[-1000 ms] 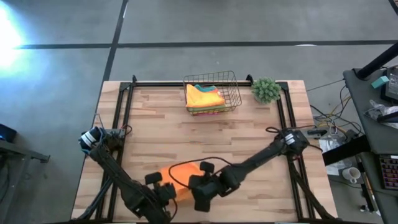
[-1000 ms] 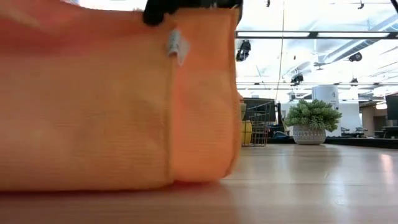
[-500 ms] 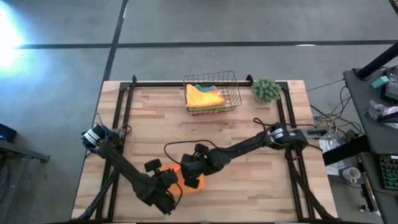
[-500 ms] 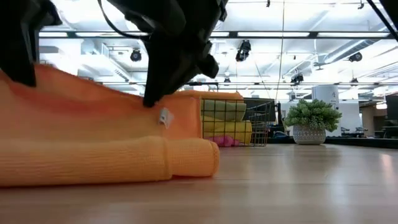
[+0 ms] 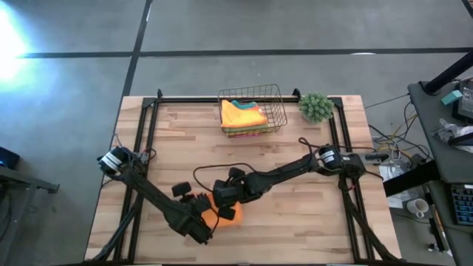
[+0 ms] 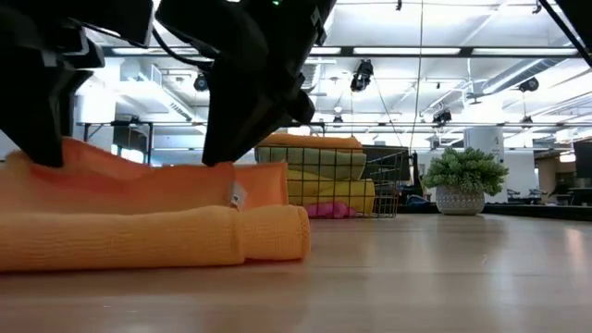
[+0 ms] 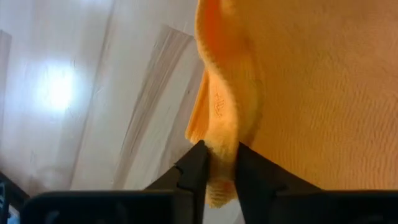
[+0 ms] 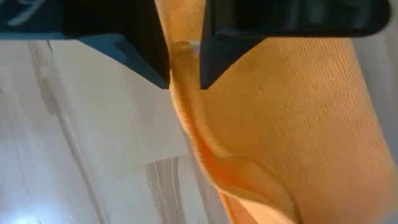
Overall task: Fold microfiber towels
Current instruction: Fold the orange microfiber cloth, then put the folded orange microfiber cloth into the gold wire basket
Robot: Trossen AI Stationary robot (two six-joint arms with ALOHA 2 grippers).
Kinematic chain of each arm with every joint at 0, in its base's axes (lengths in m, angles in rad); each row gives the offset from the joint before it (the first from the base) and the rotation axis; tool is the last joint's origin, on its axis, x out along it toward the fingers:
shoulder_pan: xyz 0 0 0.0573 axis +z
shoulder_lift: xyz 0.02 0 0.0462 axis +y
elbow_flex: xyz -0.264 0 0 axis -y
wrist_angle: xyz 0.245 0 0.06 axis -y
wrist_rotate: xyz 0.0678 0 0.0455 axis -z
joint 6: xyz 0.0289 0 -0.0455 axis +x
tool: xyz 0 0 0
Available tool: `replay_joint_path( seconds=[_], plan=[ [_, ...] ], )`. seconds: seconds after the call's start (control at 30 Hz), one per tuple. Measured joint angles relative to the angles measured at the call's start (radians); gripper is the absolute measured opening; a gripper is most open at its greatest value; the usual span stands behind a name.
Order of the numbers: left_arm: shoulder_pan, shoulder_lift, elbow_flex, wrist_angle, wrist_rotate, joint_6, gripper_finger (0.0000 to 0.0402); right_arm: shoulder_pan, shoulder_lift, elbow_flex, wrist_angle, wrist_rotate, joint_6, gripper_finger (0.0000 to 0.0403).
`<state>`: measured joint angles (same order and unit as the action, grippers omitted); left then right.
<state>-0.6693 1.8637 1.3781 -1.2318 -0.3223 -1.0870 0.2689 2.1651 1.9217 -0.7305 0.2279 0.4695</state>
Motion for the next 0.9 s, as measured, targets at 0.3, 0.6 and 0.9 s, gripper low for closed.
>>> replay_joint_path(
  seconds=[0.3, 0.6, 0.9],
  plan=[
    [0.018, -0.014, 0.04, -0.142, 0.062, 0.015, 0.0153, -0.001, -0.074, 0.004, -0.116, 0.0, -0.026, 0.0146],
    [-0.075, -0.09, 0.067, 0.072, 0.096, -0.032, 0.0178, 0.083, -0.164, -0.002, -0.31, -0.026, -0.043, 0.0142],
    [-0.206, -0.016, 0.068, 0.386, 0.032, -0.003, 0.0178, 0.222, -0.152, -0.051, -0.248, -0.021, -0.123, 0.0128]
  ],
)
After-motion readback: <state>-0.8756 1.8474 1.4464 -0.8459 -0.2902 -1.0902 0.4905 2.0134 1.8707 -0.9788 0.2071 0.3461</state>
